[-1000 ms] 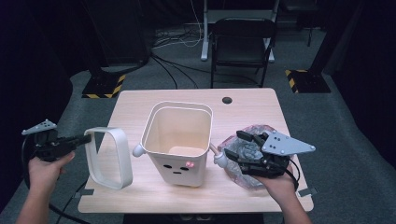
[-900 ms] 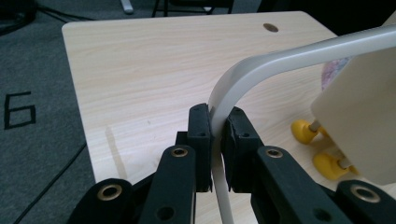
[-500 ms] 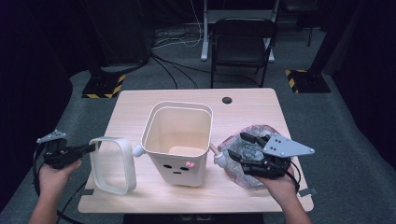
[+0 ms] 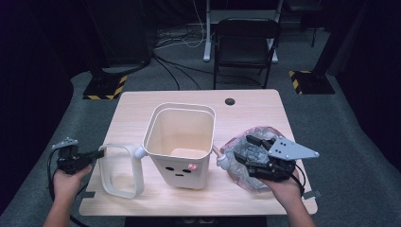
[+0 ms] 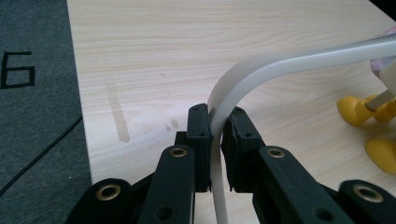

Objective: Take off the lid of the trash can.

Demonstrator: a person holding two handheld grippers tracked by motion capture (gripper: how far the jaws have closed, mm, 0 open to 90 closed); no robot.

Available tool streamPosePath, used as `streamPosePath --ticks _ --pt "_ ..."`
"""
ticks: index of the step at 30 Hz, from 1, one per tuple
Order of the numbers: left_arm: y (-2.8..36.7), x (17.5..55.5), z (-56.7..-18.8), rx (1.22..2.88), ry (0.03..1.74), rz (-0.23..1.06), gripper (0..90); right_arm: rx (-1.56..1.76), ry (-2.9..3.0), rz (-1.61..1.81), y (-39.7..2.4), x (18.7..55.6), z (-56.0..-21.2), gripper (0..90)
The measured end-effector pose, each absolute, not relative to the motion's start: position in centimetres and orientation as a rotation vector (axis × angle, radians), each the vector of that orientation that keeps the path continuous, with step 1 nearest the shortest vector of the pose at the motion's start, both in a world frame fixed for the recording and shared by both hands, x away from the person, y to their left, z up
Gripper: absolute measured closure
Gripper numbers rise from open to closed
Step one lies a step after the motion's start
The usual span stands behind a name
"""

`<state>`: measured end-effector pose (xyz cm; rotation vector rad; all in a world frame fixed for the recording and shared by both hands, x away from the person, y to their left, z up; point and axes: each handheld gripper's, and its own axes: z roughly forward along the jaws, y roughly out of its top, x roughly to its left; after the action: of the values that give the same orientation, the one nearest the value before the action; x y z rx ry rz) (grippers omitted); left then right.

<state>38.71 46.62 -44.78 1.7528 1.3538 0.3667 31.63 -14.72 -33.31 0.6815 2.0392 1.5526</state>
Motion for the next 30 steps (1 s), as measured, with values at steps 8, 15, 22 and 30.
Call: streamPosePath --ticks 8,15,22,30 --pt "45.6 39.7 -46.2 1.773 1.365 0.392 79.4 0.743 2.047 1.516 -15.4 32.4 -35.1 34.9" --pt "44.9 40.4 -47.4 1.812 1.39 0.391 79.0 0.786 2.045 1.505 -16.1 32.9 -36.2 34.9" --pt "45.0 40.4 -48.0 1.818 1.405 0.392 74.6 0.838 2.036 1.45 -16.8 33.3 -37.4 35.0" --pt "45.3 39.8 -47.5 1.75 1.378 0.405 57.6 0.883 2.028 1.4 -17.6 33.9 -38.6 35.0"
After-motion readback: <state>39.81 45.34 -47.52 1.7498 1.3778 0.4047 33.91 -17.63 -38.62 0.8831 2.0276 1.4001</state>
